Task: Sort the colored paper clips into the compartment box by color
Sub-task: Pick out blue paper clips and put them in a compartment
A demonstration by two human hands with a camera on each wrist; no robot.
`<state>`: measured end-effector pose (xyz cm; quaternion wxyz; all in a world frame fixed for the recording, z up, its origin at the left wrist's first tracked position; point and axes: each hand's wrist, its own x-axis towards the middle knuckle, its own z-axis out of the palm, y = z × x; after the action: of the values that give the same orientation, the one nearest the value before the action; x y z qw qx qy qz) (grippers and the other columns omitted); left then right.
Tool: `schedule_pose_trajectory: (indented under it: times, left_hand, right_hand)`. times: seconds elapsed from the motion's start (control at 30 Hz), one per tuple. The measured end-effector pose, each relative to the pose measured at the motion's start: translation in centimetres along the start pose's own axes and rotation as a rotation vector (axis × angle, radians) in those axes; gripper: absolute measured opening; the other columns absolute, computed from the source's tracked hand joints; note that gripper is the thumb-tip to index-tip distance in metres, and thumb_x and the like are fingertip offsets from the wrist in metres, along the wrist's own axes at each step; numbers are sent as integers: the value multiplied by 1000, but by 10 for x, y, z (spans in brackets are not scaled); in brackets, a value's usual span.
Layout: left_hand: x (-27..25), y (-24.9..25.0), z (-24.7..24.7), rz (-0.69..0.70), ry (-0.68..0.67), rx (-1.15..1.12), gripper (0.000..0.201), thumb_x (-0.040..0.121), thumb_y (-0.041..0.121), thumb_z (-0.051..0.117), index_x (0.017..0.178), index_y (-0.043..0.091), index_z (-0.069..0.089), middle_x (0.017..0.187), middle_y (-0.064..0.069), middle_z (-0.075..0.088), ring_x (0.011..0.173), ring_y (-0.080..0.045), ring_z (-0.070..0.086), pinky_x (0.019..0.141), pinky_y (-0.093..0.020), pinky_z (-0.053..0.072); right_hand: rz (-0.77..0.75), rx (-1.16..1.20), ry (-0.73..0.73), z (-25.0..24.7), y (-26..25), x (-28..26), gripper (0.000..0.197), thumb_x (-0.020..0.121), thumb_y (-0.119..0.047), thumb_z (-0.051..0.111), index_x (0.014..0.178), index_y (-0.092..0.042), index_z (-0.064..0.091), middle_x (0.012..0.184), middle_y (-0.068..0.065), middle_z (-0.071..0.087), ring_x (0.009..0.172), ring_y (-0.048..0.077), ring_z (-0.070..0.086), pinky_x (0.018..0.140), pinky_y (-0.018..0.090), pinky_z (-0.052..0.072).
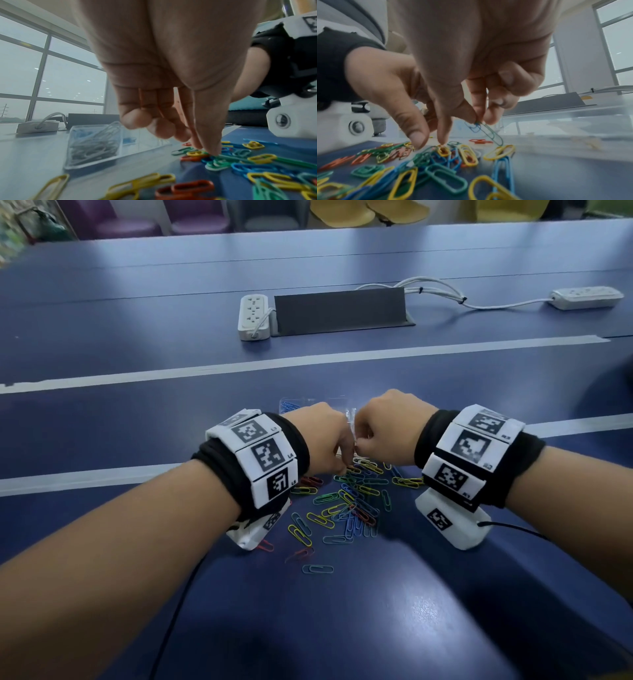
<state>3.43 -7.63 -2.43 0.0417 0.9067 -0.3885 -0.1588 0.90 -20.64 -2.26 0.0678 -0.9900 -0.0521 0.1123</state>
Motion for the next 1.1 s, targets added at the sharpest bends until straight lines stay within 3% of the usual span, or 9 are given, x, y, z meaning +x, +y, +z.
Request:
schedule_pose_trajectory:
  times: [0.13,0.3,0.33,0.43,0.57,0.73,0.97,1.03,1.1]
  left_hand:
    - [-3,2,3,8,-50,-3,24,82,27,68,106,26,71,71,9,54,75,-13,50,82,-28,50]
    - [-10,-2,2,-12,-66,2,33,83,13,59,112,28,65,84,6,59,77,-12,49,80,-26,47]
    - [-11,-2,3,-15,-64,-8,33,82,13,58,112,27,64,84,8,58,77,-12,49,81,-26,47]
    - [-13,1,4,4,-22,-37,29,81,17,55,105,26,68,82,6,62,78,-14,51,87,-31,51]
    - [-7,8,6,36,-6,9,21,83,24,57,97,28,73,70,10,53,78,-15,53,85,-38,54]
    - [1,12,9,-25,-6,64,13,80,33,68,89,26,74,66,9,45,91,-23,63,72,-33,50]
    - [-2,14,10,-34,19,113,20,83,34,60,74,19,69,57,8,38,73,-26,58,63,-31,45]
    - [-4,11,9,-29,19,101,19,83,28,58,73,15,68,56,6,41,71,-25,55,66,-33,51]
    - [-6,8,8,-28,38,41,15,80,21,55,71,15,65,58,4,50,70,-22,55,74,-35,55]
  right_hand:
    - [53,84,-6,-4,7,-4,27,76,-33,60,56,-24,44,69,-1,57,74,23,53,69,31,47]
    - [47,156,-32,-2,13,-16,5,78,-28,59,78,-32,60,62,-12,51,75,17,51,86,36,51]
    - [37,156,-34,-2,13,-18,14,80,-25,57,85,-34,66,60,-13,50,75,16,51,86,34,50]
    - [7,136,-55,0,9,-24,25,83,-17,53,92,-25,74,60,-11,56,74,15,51,82,27,48]
    - [-1,111,-22,8,3,-25,22,82,-19,53,87,-16,75,90,4,74,86,24,61,84,32,51]
    - [4,54,-29,11,3,-22,15,78,-28,64,80,-16,73,85,5,72,78,24,59,77,31,53]
    - [3,49,-6,9,2,-20,12,78,-23,61,66,-20,65,73,6,64,72,24,56,64,25,45]
    - [6,62,0,7,3,-22,14,78,-20,59,65,-22,64,69,3,61,70,22,54,57,23,40]
    - [-1,81,-5,6,6,-24,15,79,-17,58,69,-19,69,68,0,61,70,20,53,61,23,43]
